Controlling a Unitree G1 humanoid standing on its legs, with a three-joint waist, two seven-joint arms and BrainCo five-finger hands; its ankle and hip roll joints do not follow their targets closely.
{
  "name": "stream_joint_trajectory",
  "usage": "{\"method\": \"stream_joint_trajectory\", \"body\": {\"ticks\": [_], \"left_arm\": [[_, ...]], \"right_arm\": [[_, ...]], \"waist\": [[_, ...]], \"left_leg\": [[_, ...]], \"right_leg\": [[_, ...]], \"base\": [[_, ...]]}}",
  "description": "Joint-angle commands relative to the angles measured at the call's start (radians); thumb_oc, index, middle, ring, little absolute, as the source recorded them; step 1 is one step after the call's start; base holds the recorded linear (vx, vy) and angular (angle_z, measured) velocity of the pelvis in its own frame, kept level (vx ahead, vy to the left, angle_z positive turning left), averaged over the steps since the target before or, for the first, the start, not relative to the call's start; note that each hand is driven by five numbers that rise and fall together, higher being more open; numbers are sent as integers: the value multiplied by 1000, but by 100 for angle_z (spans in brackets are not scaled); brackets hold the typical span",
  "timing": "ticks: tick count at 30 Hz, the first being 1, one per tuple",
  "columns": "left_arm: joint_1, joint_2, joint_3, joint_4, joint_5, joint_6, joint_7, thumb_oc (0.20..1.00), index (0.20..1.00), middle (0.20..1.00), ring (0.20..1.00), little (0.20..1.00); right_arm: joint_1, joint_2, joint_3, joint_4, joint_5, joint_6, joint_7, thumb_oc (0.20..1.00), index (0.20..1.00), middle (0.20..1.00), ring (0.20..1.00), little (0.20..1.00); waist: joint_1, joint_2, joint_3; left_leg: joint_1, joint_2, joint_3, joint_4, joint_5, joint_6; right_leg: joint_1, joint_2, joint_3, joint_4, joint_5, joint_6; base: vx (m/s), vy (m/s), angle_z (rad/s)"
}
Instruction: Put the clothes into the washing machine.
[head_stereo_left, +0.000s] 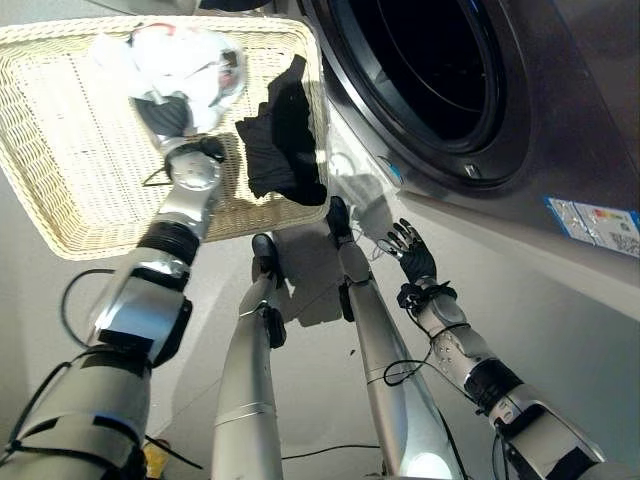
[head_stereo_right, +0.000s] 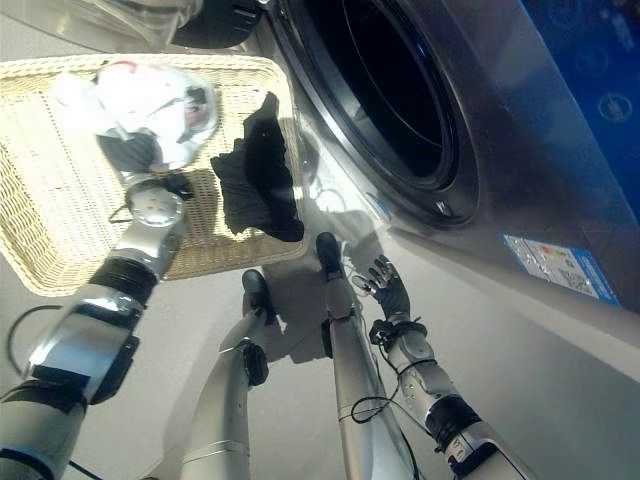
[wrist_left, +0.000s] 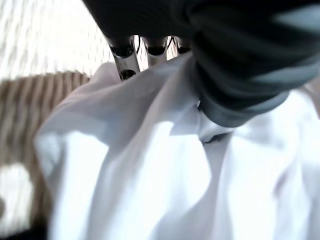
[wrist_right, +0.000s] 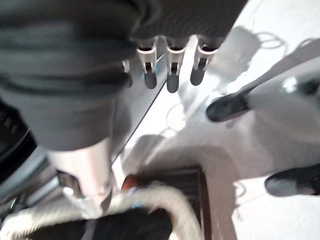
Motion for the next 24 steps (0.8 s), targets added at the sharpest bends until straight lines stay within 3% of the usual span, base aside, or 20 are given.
{"method": "stream_joint_trajectory", "body": {"ticks": [1,8,14,16,18,19,20,24], "left_arm": [[18,46,41,-92,109,-60,97,200,200,200,200,200],[157,94,57,-151,247,37,103,200,200,200,200,200],[308,112,70,-241,419,41,-34,200,200,200,200,200],[368,126,51,-321,467,-4,-134,200,200,200,200,200],[379,130,50,-346,472,-11,-160,200,200,200,200,200],[407,132,43,-411,452,-57,-239,200,200,200,200,200],[407,132,43,-417,446,-64,-251,200,200,200,200,200],[437,109,40,-574,302,-146,-471,200,200,200,200,200]], "right_arm": [[3,-8,-19,-116,-107,-67,-52,1000,1000,1000,1000,1000],[-27,-42,-65,-196,-239,-86,-91,1000,1000,1000,1000,1000],[-103,-74,-75,-221,-321,-36,-84,1000,1000,1000,1000,1000],[-151,-96,-68,-205,-352,13,-67,1000,1000,1000,1000,1000],[-164,-100,-62,-198,-362,20,-63,1000,1000,1000,1000,1000],[-200,-112,-52,-182,-385,43,-63,1000,1000,1000,1000,1000],[-207,-114,-51,-179,-393,49,-58,1000,1000,1000,1000,1000],[-276,-123,-25,-147,-509,115,-48,1000,1000,1000,1000,1000]], "waist": [[55,5,-1],[118,25,-1],[187,50,-1],[222,63,-1],[228,67,-1],[249,76,-1],[251,78,-1],[282,98,-1]], "left_leg": [[136,-27,-17,-151,31,-48],[211,-13,-62,-247,89,-60],[261,-8,-81,-288,126,-71],[287,-12,-92,-287,118,-73],[290,-13,-96,-286,118,-74],[296,-19,-104,-281,119,-74],[289,-19,-105,-282,126,-74],[293,-30,-119,-273,125,-70]], "right_leg": [[89,106,-38,-38,-60,1],[181,102,-86,-69,-77,4],[253,79,-152,-77,-84,6],[287,64,-177,-65,-107,7],[293,60,-183,-63,-110,7],[305,48,-200,-55,-117,8],[300,48,-202,-59,-108,8],[309,31,-227,-41,-119,10]], "base": [[-83,-94,9],[-81,-109,16],[-62,-82,19],[-55,-70,16],[-41,-44,21],[-42,-43,22],[-49,-47,21],[-35,-22,19]]}}
